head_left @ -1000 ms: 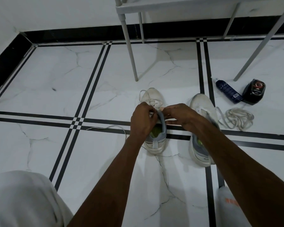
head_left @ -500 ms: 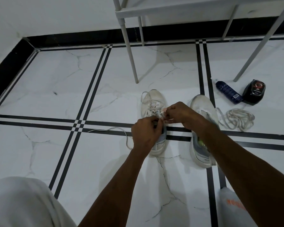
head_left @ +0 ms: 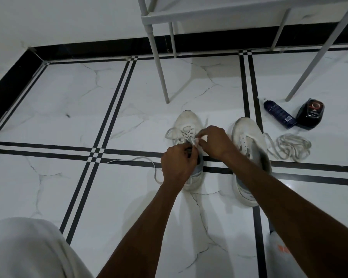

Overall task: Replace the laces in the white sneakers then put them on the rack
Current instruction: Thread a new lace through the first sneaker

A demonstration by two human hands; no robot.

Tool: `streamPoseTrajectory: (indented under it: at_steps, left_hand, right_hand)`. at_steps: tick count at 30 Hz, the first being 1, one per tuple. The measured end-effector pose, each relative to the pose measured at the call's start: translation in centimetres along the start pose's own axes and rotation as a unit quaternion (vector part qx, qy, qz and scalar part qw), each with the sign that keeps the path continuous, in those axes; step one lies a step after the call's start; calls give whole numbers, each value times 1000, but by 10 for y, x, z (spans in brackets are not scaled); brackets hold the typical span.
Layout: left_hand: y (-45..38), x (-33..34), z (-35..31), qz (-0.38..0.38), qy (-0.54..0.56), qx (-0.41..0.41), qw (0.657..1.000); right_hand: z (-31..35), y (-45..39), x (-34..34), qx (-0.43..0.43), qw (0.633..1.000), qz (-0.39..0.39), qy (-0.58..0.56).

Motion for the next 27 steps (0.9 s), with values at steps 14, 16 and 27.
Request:
streamPoseTrajectory:
  at_steps: [14,16,27]
  left_hand:
    - [1,0,4,1,8,-31,999]
    - [1,0,4,-1,4,-30,1000]
    - [2,-1,3,-10,12,-45,999]
  right_hand:
    - [-15,-8,-69,-25,986,-151,-66]
    - [-3,-7,-18,-36,999,-20,-17]
    - [-46,3,4,59,954,-19,293]
Point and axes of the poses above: each hand's wrist, its own y-axis away from the middle knuckle, its own x-axis out of the palm, z = x × y, the point moved 8 cm from there along -y, towards the middle knuckle, and after that the axes turned 13 degrees about x, right-handed, at the moved point
